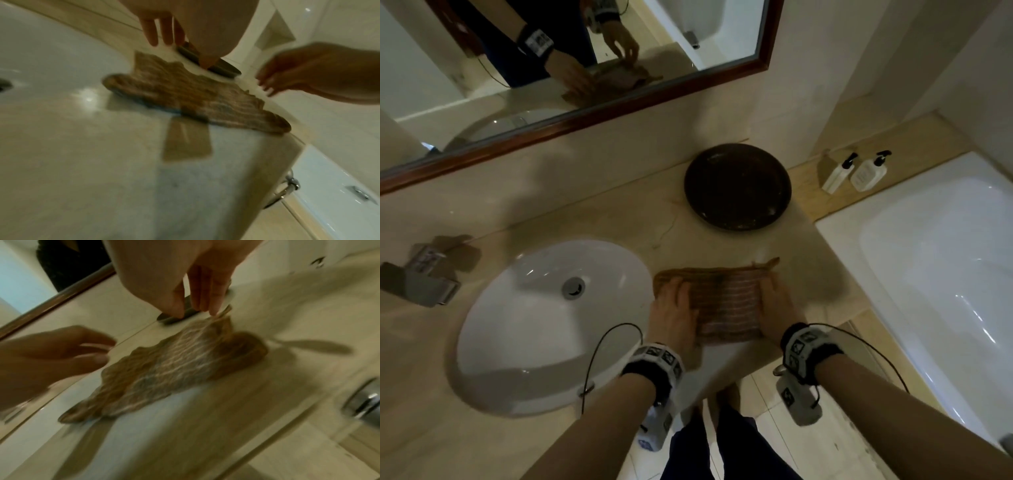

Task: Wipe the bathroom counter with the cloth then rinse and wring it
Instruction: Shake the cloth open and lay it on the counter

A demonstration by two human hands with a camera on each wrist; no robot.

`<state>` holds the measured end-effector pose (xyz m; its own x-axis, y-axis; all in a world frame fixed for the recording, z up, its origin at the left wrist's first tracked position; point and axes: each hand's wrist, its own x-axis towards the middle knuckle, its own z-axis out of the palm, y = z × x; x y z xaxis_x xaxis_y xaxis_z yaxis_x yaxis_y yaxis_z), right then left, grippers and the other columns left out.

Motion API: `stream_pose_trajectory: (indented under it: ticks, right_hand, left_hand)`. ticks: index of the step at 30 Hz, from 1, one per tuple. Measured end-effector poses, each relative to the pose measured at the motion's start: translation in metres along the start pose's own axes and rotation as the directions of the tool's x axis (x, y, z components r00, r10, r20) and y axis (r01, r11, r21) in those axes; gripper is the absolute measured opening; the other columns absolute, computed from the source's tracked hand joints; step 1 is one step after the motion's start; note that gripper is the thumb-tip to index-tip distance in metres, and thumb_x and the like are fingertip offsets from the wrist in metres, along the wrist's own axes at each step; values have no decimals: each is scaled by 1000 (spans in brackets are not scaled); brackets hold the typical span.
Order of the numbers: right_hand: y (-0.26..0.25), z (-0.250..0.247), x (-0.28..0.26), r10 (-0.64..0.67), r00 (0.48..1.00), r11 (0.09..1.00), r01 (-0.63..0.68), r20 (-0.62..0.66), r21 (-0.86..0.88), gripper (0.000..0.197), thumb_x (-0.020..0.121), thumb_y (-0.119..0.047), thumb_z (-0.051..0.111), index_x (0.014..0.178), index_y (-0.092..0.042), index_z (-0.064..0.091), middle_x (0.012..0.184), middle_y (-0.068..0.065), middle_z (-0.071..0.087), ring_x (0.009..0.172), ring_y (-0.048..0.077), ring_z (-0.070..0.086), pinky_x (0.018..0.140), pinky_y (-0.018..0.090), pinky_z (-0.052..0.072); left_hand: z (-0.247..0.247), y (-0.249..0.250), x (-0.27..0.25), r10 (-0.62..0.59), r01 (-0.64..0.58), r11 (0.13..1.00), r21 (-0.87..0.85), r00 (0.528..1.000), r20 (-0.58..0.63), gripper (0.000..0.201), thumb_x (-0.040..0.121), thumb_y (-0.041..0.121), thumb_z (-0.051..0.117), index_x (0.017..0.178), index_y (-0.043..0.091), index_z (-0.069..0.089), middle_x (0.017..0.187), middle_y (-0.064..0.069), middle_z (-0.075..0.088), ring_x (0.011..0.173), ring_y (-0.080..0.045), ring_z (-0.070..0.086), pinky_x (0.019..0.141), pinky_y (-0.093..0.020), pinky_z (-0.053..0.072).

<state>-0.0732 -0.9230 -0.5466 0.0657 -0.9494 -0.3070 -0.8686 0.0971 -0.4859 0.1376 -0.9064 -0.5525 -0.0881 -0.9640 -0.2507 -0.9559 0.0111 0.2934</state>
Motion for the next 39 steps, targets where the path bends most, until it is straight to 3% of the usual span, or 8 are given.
stream_pose_trajectory:
  ticks: [5,15,19,25,29,32,36,39]
  right_hand:
    - [-2,51,13,-26,992,960,60,127,-274,67,96,-49,23,153,-21,0,159,14,-10,147,34,-1,118,42,0]
    - [7,68,18,-89,995,932,98,40,-348,72,92,-63,15,148,-35,-20,155,9,-29,144,29,-18,117,46,-7]
    - [11,70,22,-72,996,943,82,43,-323,70,92,-64,17,150,-37,-12,158,7,-23,147,33,-9,118,47,-3]
    - [11,60,23,-67,995,955,87,79,-282,74,89,-63,17,150,-36,-13,158,7,-23,146,28,-14,117,44,-8]
    - [31,34,10,85,988,989,-99,-126,-109,61,86,-48,29,141,-21,35,152,10,23,140,31,23,117,46,19]
    - [57,17,-3,223,971,969,-230,-82,-90,34,91,-43,37,112,-19,49,116,3,46,108,25,47,93,39,42]
    - [64,7,-7,233,973,965,-231,0,-127,22,91,-42,46,92,-20,44,100,2,48,94,24,48,80,34,41]
    - [58,2,-4,265,964,960,-263,14,-98,21,88,-41,49,93,-21,43,103,3,51,95,24,48,83,35,42]
  left_hand:
    - [41,3,20,-12,-3,996,84,984,177,73,95,59,20,147,31,-23,149,-2,-39,143,-28,-26,111,-52,-19]
    - [53,-5,25,14,-19,994,105,999,44,77,91,64,19,151,26,-10,155,-12,-25,146,-32,-14,116,-51,-9]
    - [56,-15,32,-11,3,992,126,998,69,79,89,69,17,153,25,6,159,-14,-6,147,-34,2,115,-53,-1]
    - [47,-6,31,-59,35,987,158,988,145,79,86,71,11,149,32,-16,155,-12,-27,143,-34,-22,110,-61,-18]
    - [14,28,51,92,-112,979,169,988,123,63,95,48,28,150,19,16,160,-14,-5,147,-34,-7,114,-52,-11]
    - [7,65,79,423,-474,854,214,873,244,55,96,27,40,148,15,23,158,-11,15,145,-30,13,118,-47,9]
    - [16,112,110,705,-844,459,277,536,464,36,94,21,38,126,13,53,134,-9,51,125,-31,47,103,-47,34]
    - [14,133,116,684,-850,375,370,523,509,32,94,17,35,116,11,57,122,-10,56,114,-31,53,97,-47,36]
